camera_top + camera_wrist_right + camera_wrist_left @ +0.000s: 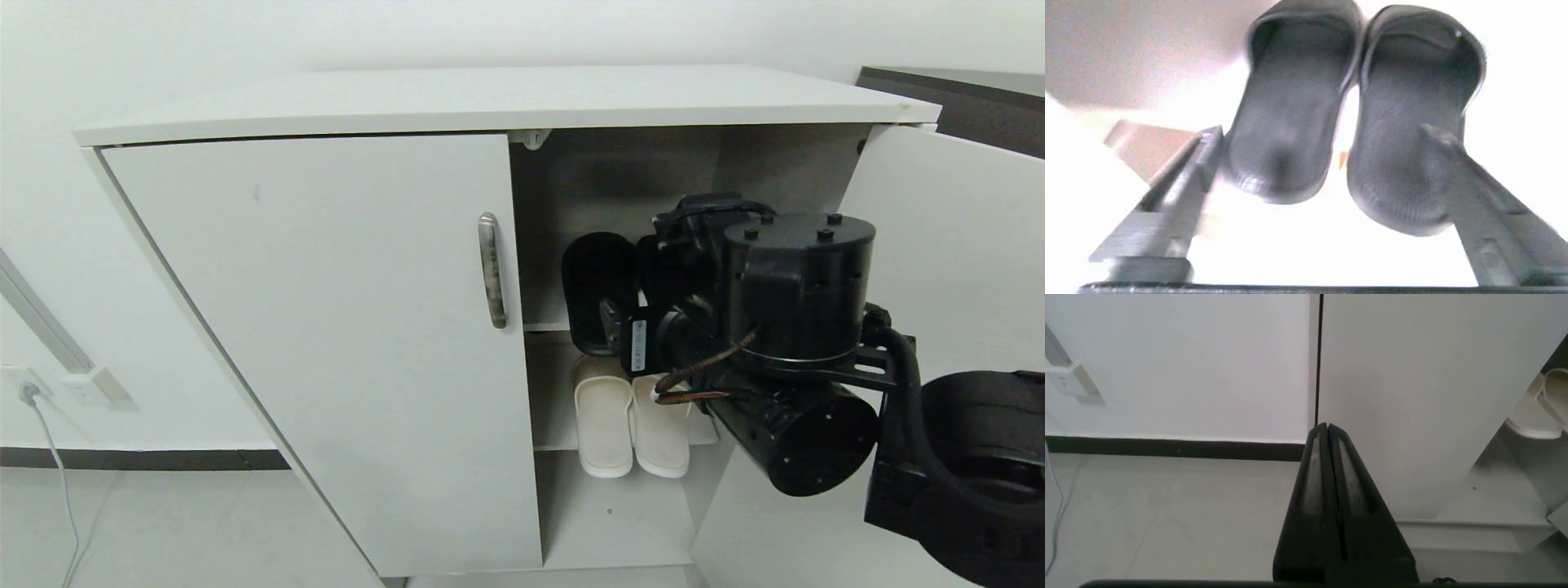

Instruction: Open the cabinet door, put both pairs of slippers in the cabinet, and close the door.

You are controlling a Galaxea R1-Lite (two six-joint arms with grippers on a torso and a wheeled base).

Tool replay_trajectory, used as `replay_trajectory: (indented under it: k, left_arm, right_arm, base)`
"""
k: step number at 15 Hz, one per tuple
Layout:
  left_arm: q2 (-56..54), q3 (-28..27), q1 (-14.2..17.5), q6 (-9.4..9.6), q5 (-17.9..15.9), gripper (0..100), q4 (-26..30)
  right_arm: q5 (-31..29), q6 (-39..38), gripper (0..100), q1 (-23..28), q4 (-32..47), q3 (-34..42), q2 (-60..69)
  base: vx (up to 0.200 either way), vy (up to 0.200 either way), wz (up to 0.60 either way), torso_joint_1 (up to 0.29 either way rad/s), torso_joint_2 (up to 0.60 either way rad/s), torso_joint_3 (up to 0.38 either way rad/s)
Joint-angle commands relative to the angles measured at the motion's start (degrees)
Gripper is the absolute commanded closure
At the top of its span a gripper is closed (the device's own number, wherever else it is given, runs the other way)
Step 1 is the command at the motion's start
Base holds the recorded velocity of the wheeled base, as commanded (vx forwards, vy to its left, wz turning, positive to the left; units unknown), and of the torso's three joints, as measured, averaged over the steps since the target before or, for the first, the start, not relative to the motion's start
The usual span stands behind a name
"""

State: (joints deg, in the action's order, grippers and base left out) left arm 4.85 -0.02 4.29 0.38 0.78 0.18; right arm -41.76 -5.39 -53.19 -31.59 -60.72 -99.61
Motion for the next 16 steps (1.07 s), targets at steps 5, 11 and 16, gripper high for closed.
replay_trajectory:
  k: [5,11,16]
  left_arm:
    - [0.0,-0.1,0.0,-0.03,0.0,100,0.0]
    - [0.0,-0.1,0.0,-0.03,-0.2,100,0.0]
    - [0.0,-0.1,0.0,-0.03,-0.2,100,0.0]
  right_arm:
    - [3.8,0.1,100,-0.5,-0.9,2.7,0.8]
    - [3.4,0.1,100,-0.5,-0.8,2.8,0.7]
    - [3.5,-0.4,100,-0.5,-0.9,3.9,1.1]
  base:
    - [0.0,0.0,0.0,0.0,0.0,0.0]
    - [-0.1,0.0,0.0,0.004,0.0,0.001]
    - [-0.2,0.0,0.0,0.0,0.0,0.0]
